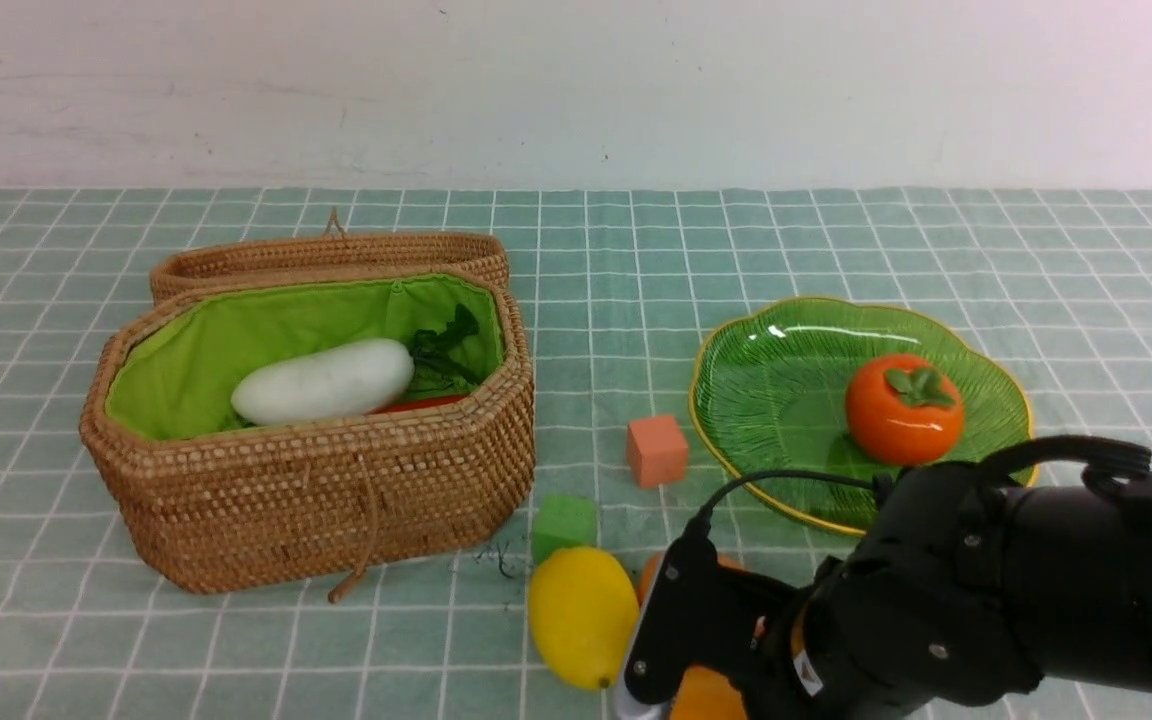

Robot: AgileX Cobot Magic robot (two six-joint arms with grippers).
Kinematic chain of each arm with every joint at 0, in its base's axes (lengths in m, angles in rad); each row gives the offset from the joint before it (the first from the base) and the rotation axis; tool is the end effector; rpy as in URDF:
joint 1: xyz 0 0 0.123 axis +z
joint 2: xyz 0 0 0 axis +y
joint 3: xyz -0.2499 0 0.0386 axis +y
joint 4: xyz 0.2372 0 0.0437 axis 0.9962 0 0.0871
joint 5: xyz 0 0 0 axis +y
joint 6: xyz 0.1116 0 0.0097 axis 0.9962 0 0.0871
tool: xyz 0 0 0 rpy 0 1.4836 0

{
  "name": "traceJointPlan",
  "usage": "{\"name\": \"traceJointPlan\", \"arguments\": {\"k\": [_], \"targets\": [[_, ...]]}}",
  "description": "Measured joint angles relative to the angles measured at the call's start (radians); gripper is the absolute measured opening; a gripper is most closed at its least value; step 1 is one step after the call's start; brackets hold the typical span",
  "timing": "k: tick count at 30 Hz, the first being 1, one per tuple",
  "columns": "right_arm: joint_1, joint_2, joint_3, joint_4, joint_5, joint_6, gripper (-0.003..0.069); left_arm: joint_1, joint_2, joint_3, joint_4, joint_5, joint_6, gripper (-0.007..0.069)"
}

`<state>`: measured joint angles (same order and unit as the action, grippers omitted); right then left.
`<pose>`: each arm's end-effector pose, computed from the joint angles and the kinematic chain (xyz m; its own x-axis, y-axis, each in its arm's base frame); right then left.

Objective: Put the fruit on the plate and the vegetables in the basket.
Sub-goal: Use the right arm to grab a mango and put it into the right plate

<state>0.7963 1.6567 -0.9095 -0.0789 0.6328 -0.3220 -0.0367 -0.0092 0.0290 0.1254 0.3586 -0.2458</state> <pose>0.2096 0.2068 0.1320 -0.3576 -0.9028 -0.2387 -0.9061 0.3973 -0.1453 0.0952 0.0014 0.1664 -0.2814 -0.1176 -0.9524 -0.0417 0.9930 -0.1103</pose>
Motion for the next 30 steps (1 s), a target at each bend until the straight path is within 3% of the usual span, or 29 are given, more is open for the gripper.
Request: {"name": "traceJointPlan", "arguments": {"k": [6,11,16,17,20,24,30], "targets": [[0.0,-0.132,-0.093,0.079,0.197,0.0,0.0608,0.0,0.0,0.0,0.0,0.0,0.0,0.0141],[-0.029,-0.278,-0.257,0.106,0.216,0.0,0.0608,0.0,0.0,0.0,0.0,0.0,0.0,0.0141],[-0.221,-0.314,-0.409,0.109,0.087,0.1,0.0608,0.0,0.0,0.0,0.0,0.0,0.0,0.0141],[-0.312,-0.287,-0.426,0.118,0.017,0.18,0.0608,0.0,0.0,0.0,0.0,0.0,0.0,0.0141],[-0.438,-0.19,-0.43,0.147,-0.032,0.292,0.0608,0.0,0.0,0.0,0.0,-0.001,0.0,0.0141],[-0.517,-0.001,-0.43,0.221,-0.053,0.358,0.0608,0.0,0.0,0.0,0.0,-0.001,0.0,0.0141],[-0.527,0.194,-0.428,0.295,-0.102,0.366,0.0605,0.0,0.0,0.0,0.0,0.0,0.0,0.0142]]}}
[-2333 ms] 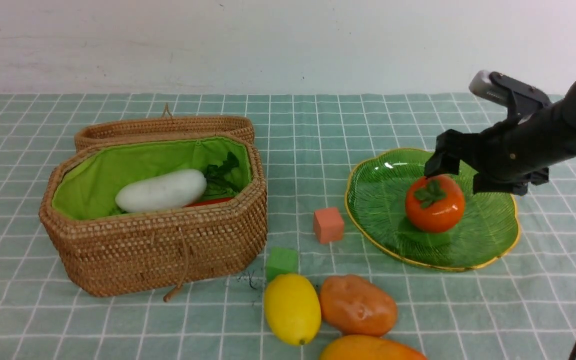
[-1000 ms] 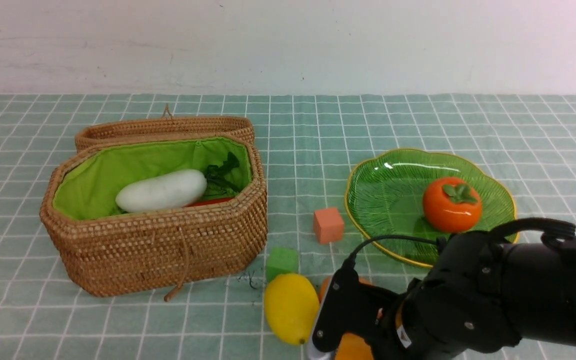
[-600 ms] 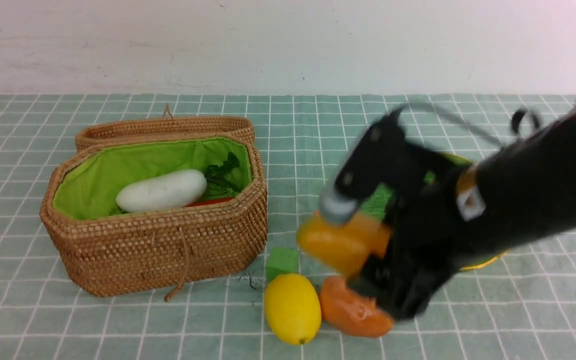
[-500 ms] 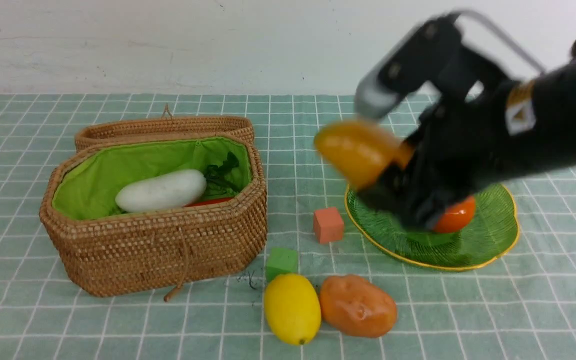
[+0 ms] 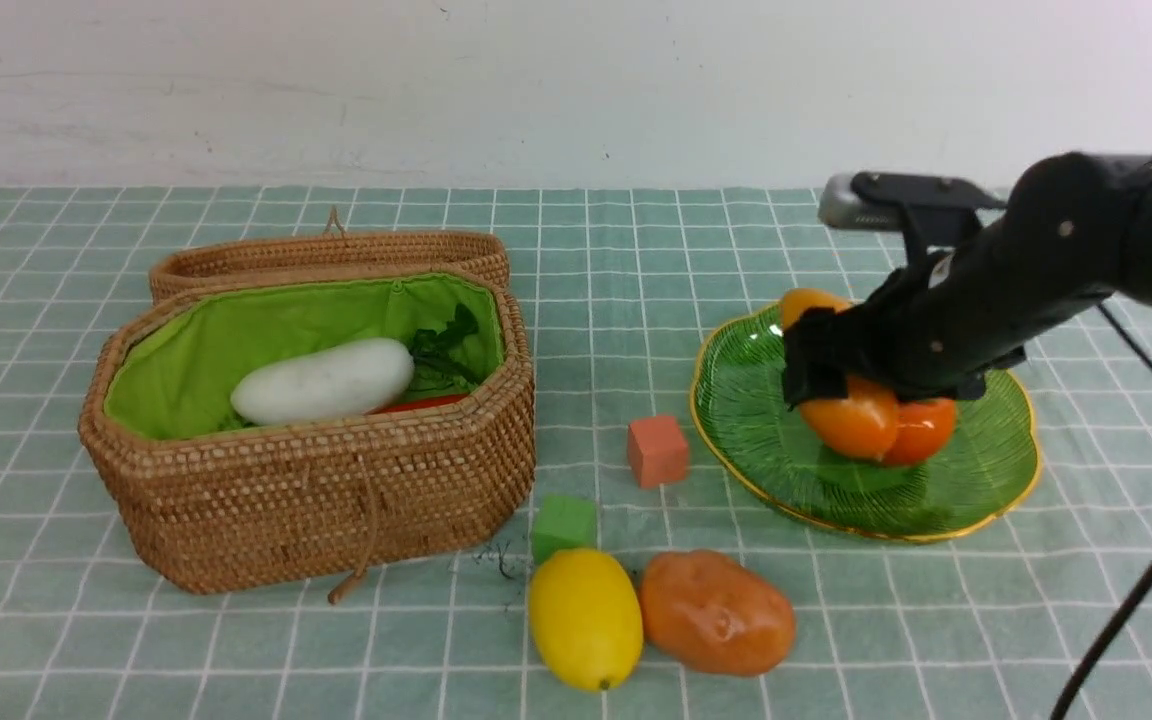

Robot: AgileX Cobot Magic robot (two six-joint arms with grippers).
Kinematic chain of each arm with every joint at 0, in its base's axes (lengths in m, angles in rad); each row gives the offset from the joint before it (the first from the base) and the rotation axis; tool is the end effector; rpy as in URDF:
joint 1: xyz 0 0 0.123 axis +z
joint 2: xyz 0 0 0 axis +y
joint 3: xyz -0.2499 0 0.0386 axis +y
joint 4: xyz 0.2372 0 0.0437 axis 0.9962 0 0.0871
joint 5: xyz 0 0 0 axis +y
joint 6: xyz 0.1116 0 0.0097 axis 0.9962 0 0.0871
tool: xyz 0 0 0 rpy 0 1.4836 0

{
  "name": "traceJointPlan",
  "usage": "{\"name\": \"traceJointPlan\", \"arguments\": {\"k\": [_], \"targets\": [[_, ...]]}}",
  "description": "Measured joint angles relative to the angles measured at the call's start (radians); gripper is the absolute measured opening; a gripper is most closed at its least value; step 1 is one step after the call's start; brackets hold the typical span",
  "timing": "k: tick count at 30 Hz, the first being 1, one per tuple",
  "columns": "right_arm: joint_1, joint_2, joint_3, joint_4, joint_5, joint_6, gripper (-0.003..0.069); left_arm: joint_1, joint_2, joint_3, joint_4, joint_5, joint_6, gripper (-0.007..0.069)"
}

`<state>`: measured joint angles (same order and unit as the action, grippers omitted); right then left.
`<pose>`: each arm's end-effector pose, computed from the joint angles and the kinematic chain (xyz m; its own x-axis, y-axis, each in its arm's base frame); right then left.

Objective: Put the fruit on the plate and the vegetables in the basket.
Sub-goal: Use the right arm to grab a mango and put it into the right plate, then use the right arm to grab a potato and put it into the left basket

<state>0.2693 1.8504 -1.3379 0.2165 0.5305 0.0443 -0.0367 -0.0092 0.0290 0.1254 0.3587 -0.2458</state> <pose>0.3817 0.1180 0.1840 -0.8355 0.0063 -0.5494 -0.1375 0.9657 0.2202 0.0952 0.0014 0.1664 -0.2815 -0.1176 -0.9523 -0.0418 0.9930 -0.1103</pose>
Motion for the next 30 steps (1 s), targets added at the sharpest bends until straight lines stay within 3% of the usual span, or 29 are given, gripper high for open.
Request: {"name": "traceJointPlan", "arguments": {"k": [5,13,17,21,24,30], "targets": [[0.0,0.026,0.0,0.009,-0.036,0.005,0.0678,0.0,0.0,0.0,0.0,0.0,0.0,0.0143],[0.0,-0.01,-0.001,0.007,-0.026,0.007,0.0672,0.0,0.0,0.0,0.0,0.0,0.0,0.0143],[0.015,-0.064,-0.001,0.002,0.061,-0.065,0.0665,0.0,0.0,0.0,0.0,0.0,0.0,0.0144],[0.113,-0.139,-0.001,0.005,0.252,-0.287,0.0659,0.0,0.0,0.0,0.0,0.0,0.0,0.0148],[0.212,-0.15,-0.001,0.025,0.341,-0.373,0.0657,0.0,0.0,0.0,0.0,0.0,0.0,0.0153],[0.343,-0.1,-0.001,-0.056,0.371,-0.345,0.0654,0.0,0.0,0.0,0.0,0.0,0.0,0.0158]]}}
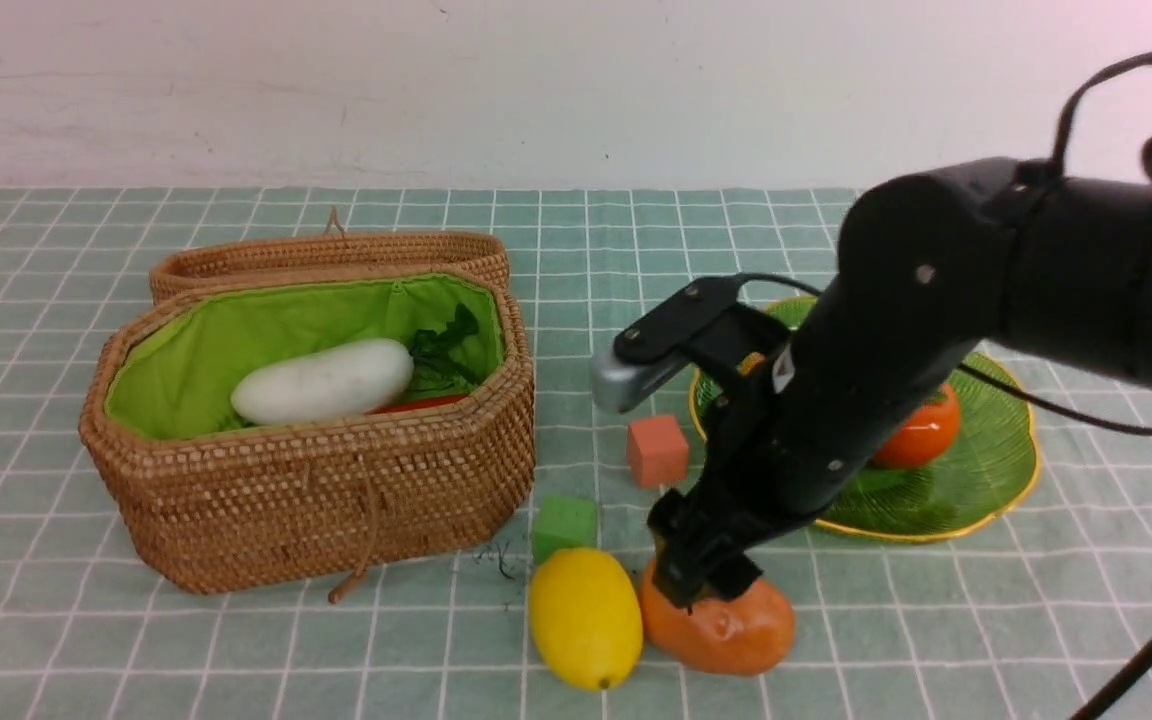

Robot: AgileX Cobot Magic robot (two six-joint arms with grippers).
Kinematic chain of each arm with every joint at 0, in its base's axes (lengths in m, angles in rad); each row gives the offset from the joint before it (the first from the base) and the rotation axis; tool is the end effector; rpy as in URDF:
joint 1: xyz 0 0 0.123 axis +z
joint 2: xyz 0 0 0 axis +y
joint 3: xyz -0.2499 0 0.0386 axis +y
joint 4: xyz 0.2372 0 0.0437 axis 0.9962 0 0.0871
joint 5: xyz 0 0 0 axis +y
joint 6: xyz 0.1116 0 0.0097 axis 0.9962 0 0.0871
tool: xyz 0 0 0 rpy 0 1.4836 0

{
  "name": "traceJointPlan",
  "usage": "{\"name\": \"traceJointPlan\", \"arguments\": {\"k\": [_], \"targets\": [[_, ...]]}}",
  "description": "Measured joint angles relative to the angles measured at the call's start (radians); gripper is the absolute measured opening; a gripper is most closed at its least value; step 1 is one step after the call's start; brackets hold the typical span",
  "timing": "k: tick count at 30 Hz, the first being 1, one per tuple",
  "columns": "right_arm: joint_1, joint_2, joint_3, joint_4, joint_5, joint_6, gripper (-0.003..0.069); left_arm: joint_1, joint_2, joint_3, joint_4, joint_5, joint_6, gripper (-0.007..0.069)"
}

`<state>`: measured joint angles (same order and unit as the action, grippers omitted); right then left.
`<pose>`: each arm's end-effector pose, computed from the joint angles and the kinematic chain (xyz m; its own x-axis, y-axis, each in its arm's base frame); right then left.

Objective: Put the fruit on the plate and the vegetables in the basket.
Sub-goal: Use the right arm to grab a potato and put it into the left basket

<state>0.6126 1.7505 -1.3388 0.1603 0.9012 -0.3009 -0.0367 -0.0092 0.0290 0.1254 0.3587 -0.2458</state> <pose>0.2830 0.2160 0.2027 -0.6319 -0.6860 -0.3607 -0.7468 0.6634 0.0465 0.0952 0.0014 0.1664 -0.2815 -0.1176 -0.9523 -0.0418 0.9930 -0.1103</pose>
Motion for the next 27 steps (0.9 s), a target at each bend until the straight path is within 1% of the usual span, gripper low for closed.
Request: {"name": "traceJointPlan", "arguments": {"k": [3,5,9,11,18,20,23,24,26,27], "targets": [[0.006,0.043,0.0,-0.065,-0.014,0.057,0.0654,0.0,0.0,0.0,0.0,0.0,0.0,0.0162],[0.0,0.083,0.0,-0.076,-0.016,0.072,0.0654,0.0,0.0,0.0,0.0,0.0,0.0,0.0165],[-0.005,0.165,0.0,-0.059,-0.015,0.065,0.0652,0.0,0.0,0.0,0.0,0.0,0.0,0.0165],[-0.005,0.206,-0.012,-0.054,-0.013,0.046,0.0631,0.0,0.0,0.0,0.0,0.0,0.0,0.0168],[-0.008,0.201,-0.03,-0.053,0.023,0.023,0.0629,0.0,0.0,0.0,0.0,0.0,0.0,0.0176],[-0.015,0.177,-0.059,-0.064,0.084,0.046,0.0629,0.0,0.0,0.0,0.0,0.0,0.0,0.0176],[-0.024,0.106,-0.156,-0.073,0.114,0.068,0.0629,0.0,0.0,0.0,0.0,0.0,0.0,0.018],[-0.024,0.081,-0.2,-0.066,0.116,0.068,0.0629,0.0,0.0,0.0,0.0,0.0,0.0,0.0181],[-0.024,0.041,-0.308,-0.007,0.107,0.066,0.0629,0.0,0.0,0.0,0.0,0.0,0.0,0.0184],[-0.024,0.039,-0.318,-0.007,0.105,0.064,0.0629,0.0,0.0,0.0,0.0,0.0,0.0,0.0184]]}}
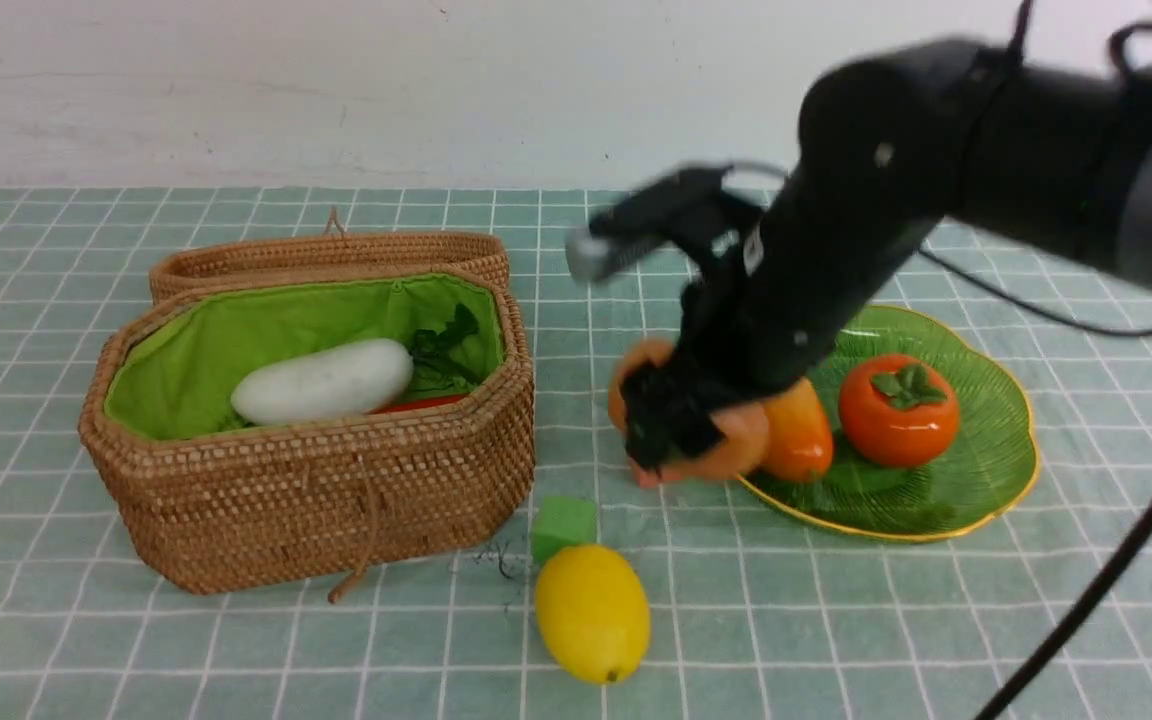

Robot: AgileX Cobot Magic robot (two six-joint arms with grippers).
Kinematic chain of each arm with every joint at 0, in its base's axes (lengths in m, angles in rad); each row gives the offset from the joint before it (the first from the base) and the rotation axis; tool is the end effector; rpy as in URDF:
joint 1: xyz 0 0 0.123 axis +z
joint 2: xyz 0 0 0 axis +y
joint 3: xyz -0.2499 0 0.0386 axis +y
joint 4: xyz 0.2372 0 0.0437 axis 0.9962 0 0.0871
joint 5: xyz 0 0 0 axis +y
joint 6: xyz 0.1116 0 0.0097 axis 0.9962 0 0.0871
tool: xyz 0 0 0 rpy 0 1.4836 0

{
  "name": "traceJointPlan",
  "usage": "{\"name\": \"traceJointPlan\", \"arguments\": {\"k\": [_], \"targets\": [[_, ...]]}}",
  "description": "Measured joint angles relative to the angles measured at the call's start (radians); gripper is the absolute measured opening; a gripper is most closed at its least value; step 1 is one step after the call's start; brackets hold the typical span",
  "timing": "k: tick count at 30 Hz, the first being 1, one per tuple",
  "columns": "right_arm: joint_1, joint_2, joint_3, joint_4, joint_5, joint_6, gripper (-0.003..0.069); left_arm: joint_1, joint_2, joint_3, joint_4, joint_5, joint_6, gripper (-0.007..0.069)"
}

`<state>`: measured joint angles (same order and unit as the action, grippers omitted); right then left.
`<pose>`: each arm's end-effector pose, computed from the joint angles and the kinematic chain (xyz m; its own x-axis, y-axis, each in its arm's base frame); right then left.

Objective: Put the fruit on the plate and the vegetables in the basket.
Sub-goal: Use the right arm to grab a potato and put it into the left basket

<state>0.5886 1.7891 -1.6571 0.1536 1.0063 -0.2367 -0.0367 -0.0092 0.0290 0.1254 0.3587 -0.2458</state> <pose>0.3149 0.2276 0.2746 -0.6184 -0.5958 -0.5125 -0.7077 0.7057 0.0336 0.0952 0.0014 0.1664 -0.2815 -0.1176 -0.9523 -0.0418 0.9930 -0.1103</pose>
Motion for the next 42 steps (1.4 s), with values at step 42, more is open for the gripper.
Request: {"name": "traceJointPlan", "arguments": {"k": [42], "targets": [[0.106,0.332,-0.356,0.165,-0.28,0.237,0.0677,0.0,0.0,0.0,0.0,-0.001,0.0,0.0198]]}}
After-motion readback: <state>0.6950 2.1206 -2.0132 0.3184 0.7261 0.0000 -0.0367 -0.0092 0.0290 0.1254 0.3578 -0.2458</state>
